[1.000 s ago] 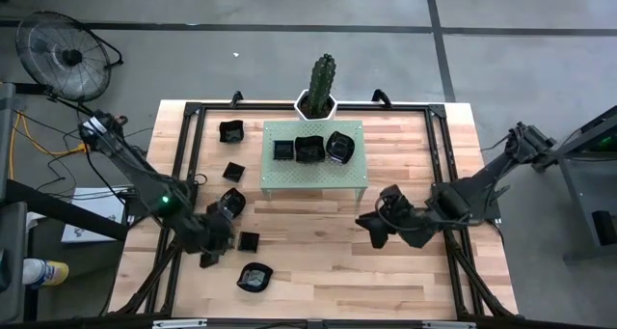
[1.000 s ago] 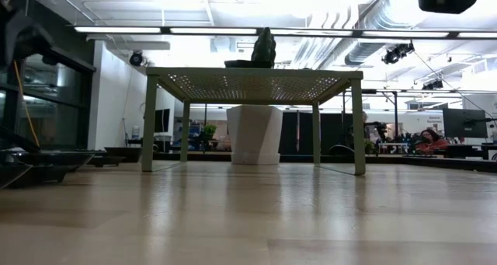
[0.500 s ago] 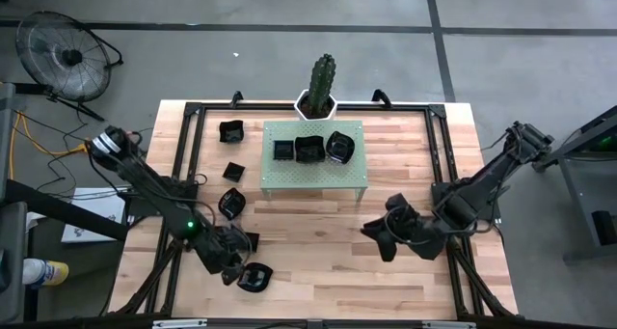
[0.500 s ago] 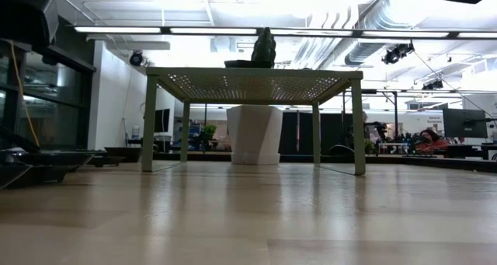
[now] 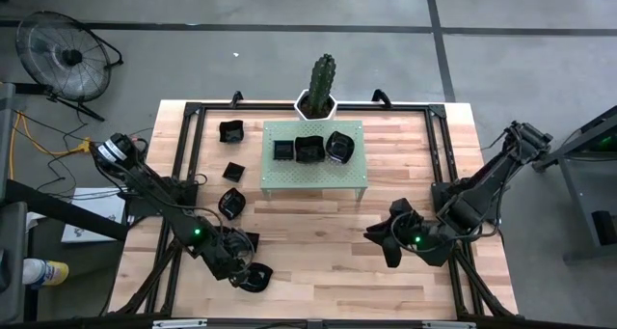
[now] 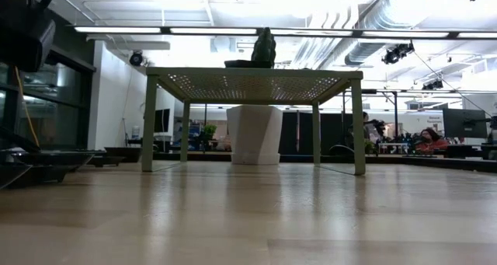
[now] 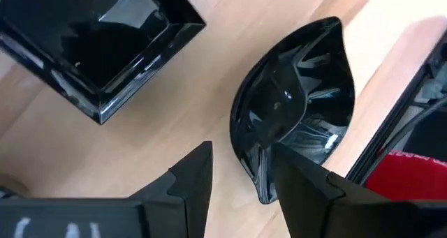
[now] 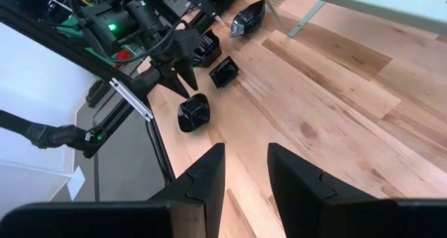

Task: Pick & Place Mini shaped plates
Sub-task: Stack the leaf shaped plate on top of the leaf shaped plates on the shelf

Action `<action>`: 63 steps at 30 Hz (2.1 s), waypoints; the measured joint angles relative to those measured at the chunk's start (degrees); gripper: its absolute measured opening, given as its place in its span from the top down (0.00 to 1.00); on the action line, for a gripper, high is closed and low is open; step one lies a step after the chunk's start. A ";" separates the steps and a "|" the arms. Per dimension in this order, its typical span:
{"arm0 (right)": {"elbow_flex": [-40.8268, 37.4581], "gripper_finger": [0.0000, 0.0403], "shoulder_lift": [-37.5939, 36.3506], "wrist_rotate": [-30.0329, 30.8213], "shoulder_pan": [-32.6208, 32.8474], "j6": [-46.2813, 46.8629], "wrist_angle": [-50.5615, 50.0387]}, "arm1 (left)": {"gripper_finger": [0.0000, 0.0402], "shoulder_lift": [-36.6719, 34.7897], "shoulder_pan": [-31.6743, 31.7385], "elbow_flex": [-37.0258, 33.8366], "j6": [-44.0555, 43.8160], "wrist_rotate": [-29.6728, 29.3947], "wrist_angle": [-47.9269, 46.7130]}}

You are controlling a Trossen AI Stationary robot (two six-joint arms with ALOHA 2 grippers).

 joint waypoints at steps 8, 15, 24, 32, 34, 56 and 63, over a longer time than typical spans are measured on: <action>0.00 0.74 0.00 0.45 0.10 0.13 0.07 | 0.64 2.15 0.00 0.02 -2.67 1.03 -0.22; 0.00 0.74 0.00 0.44 0.08 0.15 0.11 | 0.64 3.76 0.00 0.02 -2.88 2.92 2.10; 0.00 0.74 0.00 0.42 0.08 0.00 0.11 | 0.64 3.76 0.00 0.02 -2.51 2.96 3.34; 0.00 0.74 0.00 0.42 0.08 -0.39 0.07 | 0.65 3.76 0.00 0.02 -2.47 3.00 4.54; 0.00 0.74 0.00 0.42 0.08 -0.42 0.07 | 0.65 3.76 0.00 0.02 -2.46 3.00 4.54; 0.00 0.74 -0.02 0.36 0.06 -0.88 0.07 | 0.99 3.71 0.00 0.02 -0.46 2.52 4.51; 0.00 0.74 -0.02 0.34 0.06 -1.03 0.07 | 1.00 3.71 0.00 0.00 0.64 -0.66 6.40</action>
